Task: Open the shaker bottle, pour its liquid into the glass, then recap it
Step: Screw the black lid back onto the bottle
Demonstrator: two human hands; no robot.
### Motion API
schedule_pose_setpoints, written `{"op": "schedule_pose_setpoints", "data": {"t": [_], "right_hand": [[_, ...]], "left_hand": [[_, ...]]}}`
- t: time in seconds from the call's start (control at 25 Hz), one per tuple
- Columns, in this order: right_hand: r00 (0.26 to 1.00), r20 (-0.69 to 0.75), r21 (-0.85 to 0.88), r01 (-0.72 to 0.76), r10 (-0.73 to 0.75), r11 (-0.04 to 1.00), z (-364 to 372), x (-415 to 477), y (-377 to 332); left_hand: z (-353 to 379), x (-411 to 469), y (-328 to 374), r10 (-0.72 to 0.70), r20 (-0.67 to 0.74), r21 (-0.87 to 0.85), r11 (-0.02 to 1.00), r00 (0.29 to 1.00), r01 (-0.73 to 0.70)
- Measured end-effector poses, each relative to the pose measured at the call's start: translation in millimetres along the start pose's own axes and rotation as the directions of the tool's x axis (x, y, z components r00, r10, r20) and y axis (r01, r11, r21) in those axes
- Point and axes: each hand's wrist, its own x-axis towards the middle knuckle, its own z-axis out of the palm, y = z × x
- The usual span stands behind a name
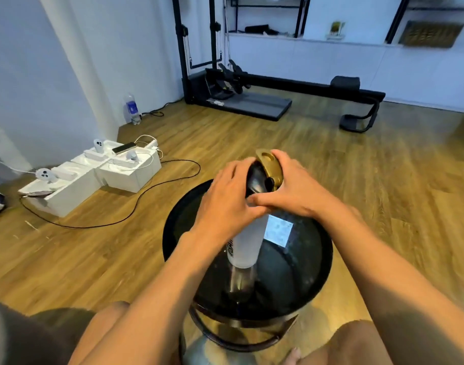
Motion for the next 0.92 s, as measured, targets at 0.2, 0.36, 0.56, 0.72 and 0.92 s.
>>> {"op": "schedule_pose_setpoints", "data": {"t": [0.2, 0.36, 0.56, 0.72, 0.92], "right_hand": [[0.977, 0.207, -0.233, -0.005, 0.055, 0.973, 30, 30, -19], [0.966, 0.247, -0.306, 0.0, 0.079, 0.952, 25, 36, -19], [0.981, 0.138, -0.434, -0.06, 0.133, 0.899, 45, 46, -35], [0.963, 0.254, -0.435, 0.029, 0.091, 0.9, 32, 44, -43], [0.925, 0.345, -0.528, 0.05, 0.161, 0.848, 32, 54, -50]], "left_hand": [[6, -18, -55, -0.143, 0.038, -0.171, 0.974, 0.989, 0.147], [33, -19, -74, -0.231, 0.102, -0.412, 0.875, 0.968, 0.253], [72, -22, -80, -0.291, 0.143, -0.457, 0.828, 0.946, 0.324], [73, -19, -83, -0.247, 0.051, -0.451, 0.859, 0.968, 0.243], [74, -15, -86, -0.229, 0.113, -0.542, 0.802, 0.967, 0.253]]}}
